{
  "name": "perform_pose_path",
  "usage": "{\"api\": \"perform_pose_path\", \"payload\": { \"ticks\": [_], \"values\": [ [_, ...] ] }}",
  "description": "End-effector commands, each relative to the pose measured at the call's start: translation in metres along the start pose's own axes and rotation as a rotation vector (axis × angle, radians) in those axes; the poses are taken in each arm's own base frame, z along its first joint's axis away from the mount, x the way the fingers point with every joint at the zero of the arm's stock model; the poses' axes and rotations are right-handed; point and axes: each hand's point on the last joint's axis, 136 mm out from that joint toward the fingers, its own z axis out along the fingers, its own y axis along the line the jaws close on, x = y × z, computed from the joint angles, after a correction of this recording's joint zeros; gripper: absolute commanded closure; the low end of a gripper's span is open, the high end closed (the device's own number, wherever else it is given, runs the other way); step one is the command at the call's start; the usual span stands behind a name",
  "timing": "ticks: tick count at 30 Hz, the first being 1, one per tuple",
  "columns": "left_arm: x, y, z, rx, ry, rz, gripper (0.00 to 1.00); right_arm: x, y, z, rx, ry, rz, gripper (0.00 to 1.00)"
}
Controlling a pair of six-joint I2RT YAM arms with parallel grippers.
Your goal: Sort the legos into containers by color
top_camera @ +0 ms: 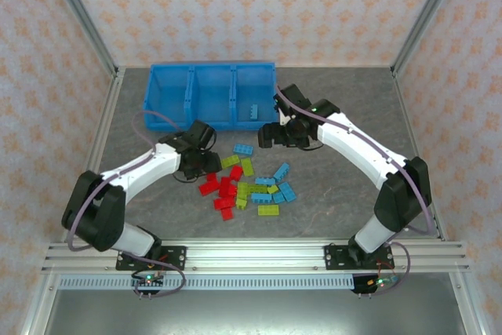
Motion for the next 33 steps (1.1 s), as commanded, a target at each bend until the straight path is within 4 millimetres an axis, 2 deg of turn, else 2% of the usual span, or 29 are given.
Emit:
{"api": "perform_pose_path", "payload": {
  "ticks": [1,6,8,11,14,17,20,22,25,27,31,33],
  "values": [
    [-0.010,-0.005,0.011,-0.041,-0.033,0.018,0.42,-0.001,0.005,-0.009,-0.021,-0.017,0.011,0.10],
    [-0.006,-0.009,0.031,-0.060,0.000,0.034,0.52,0.000,0.002,-0.007,-0.004,-0.013,0.015,0.10],
    [-0.006,-0.010,0.034,-0.063,0.002,0.040,0.61,0.000,0.000,-0.008,0.002,-0.017,0.018,0.10],
    [-0.006,-0.010,0.034,-0.068,-0.003,0.047,0.69,0.001,0.000,-0.008,0.004,-0.018,0.023,0.10],
    [-0.013,-0.012,0.023,-0.066,-0.034,0.060,0.78,0.000,0.005,-0.011,-0.025,-0.023,0.017,0.10],
    [-0.029,-0.020,-0.005,-0.043,-0.108,0.078,0.80,-0.001,0.016,-0.018,-0.078,-0.035,0.002,0.11],
    [-0.057,-0.037,-0.044,0.006,-0.228,0.110,0.80,-0.004,0.031,-0.029,-0.150,-0.061,-0.013,0.10],
    [-0.083,-0.053,-0.067,0.021,-0.312,0.140,0.80,-0.008,0.041,-0.037,-0.204,-0.089,-0.023,0.11],
    [-0.125,-0.071,-0.083,-0.031,-0.399,0.189,0.80,-0.013,0.044,-0.042,-0.222,-0.123,-0.022,0.10],
    [-0.154,-0.083,-0.085,-0.055,-0.438,0.198,0.80,-0.015,0.041,-0.043,-0.206,-0.132,-0.018,0.10],
    [-0.209,-0.106,-0.071,-0.040,-0.473,0.182,0.81,-0.013,0.036,-0.044,-0.180,-0.138,-0.012,0.10],
    [-0.227,-0.112,-0.050,-0.062,-0.454,0.188,0.81,-0.013,0.033,-0.045,-0.164,-0.141,-0.013,0.10]
  ]
}}
